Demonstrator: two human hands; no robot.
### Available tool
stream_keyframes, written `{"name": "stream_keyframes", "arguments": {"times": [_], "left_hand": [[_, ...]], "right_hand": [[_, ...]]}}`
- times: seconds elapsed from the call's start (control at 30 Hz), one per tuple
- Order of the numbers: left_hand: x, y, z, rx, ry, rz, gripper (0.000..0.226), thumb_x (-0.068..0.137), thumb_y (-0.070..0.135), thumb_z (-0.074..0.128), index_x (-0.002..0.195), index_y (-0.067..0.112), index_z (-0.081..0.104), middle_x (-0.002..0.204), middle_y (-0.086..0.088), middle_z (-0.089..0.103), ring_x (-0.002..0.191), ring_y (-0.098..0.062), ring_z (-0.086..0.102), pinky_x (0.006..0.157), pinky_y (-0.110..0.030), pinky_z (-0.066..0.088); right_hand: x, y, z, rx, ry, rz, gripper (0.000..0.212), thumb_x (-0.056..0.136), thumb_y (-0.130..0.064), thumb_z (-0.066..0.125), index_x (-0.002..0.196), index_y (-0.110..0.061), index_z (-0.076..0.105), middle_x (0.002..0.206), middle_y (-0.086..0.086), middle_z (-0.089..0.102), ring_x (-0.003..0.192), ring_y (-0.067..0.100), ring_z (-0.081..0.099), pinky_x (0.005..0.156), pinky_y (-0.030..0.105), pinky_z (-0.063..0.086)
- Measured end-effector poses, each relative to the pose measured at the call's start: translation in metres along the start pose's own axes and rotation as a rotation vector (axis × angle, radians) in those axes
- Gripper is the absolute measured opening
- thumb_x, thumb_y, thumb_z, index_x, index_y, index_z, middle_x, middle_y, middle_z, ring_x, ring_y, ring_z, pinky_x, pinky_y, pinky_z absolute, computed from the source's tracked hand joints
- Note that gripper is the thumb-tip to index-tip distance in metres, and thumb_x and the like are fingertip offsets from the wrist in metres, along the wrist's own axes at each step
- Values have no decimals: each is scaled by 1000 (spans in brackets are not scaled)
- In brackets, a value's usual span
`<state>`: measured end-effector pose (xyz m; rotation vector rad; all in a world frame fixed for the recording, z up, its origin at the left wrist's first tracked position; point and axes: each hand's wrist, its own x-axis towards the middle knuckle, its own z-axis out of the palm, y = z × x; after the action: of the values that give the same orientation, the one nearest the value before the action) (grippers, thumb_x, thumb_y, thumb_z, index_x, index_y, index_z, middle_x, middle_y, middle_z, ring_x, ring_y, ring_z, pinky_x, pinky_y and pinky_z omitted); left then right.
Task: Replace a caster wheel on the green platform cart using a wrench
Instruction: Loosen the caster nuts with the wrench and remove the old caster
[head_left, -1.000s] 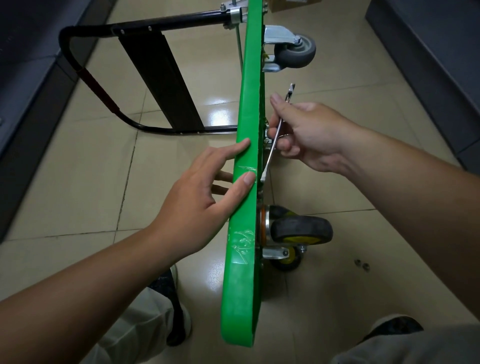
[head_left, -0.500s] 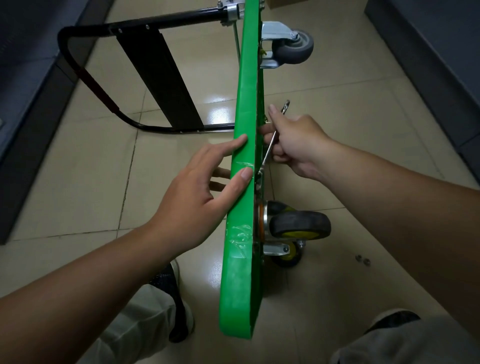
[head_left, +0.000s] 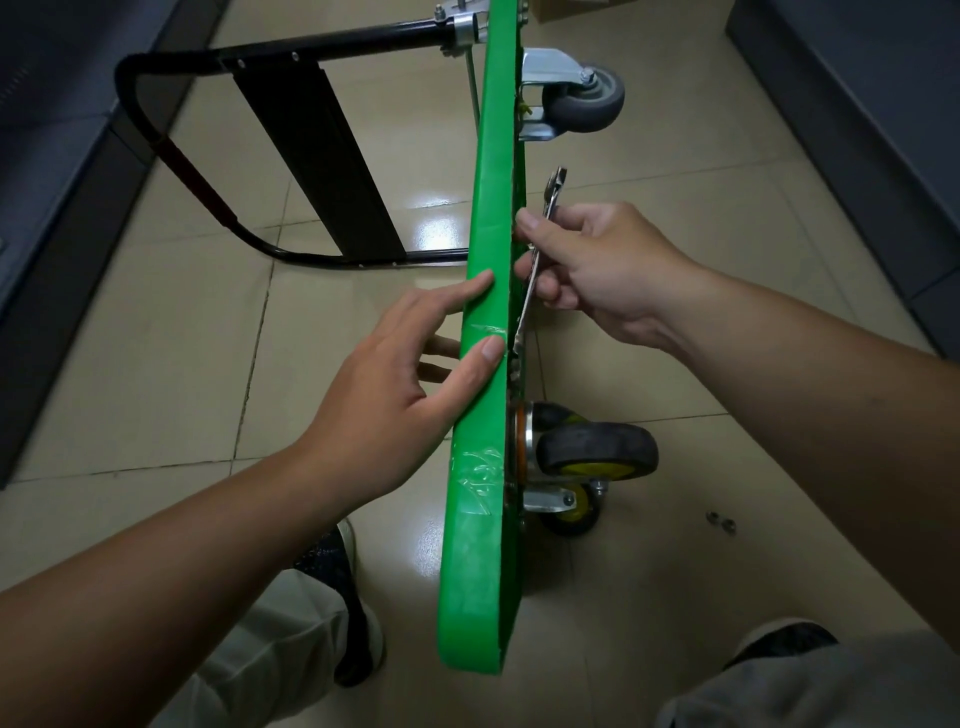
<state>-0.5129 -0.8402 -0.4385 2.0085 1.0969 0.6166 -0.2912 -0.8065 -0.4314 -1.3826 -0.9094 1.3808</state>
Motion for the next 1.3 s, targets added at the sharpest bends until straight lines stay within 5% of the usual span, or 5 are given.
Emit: {"name": "stream_keyframes", "arguments": {"times": [0.27,0.83,0.97,1.1,1.3], "left_hand": [[1,-1,0,18,1,1,61,94,66,50,152,47,43,139,22,51,114,1,62,85,-29,61],[2,-1,1,15,9,13,62,94,65,50,152,44,44,139,21,52,112,2,62,83,-21,58],[2,-2,0,9,5,12,62,94,65,50,152,45,44,139,20,52,113,1,62,83,-20,58],[2,-2,1,3,9,13,61,94,65,51,152,45,45,138,22,52,113,1,62,84,-19,57],[1,-2,1,3,10,15,62,94,65,51,152,46,45,138,21,52,112,1,62,84,-19,57]], "right_hand": [[8,8,6,48,134,-41,35,101,-28,64,113,4,67,70,7,61,46,11,41,43,21,35],[5,15,7,80,57,51,41,103,-28,60,124,8,59,71,6,57,46,9,38,44,21,30],[1,11,6,30,70,-49,18,103,-27,60,106,-11,53,68,9,63,43,12,40,46,24,35],[-3,5,6,-116,59,-180,19,104,-31,57,112,-14,53,67,3,69,44,10,50,45,24,43],[2,20,3,-9,127,-42,19,103,-32,60,105,-14,55,83,10,59,45,11,49,40,22,39]]}}
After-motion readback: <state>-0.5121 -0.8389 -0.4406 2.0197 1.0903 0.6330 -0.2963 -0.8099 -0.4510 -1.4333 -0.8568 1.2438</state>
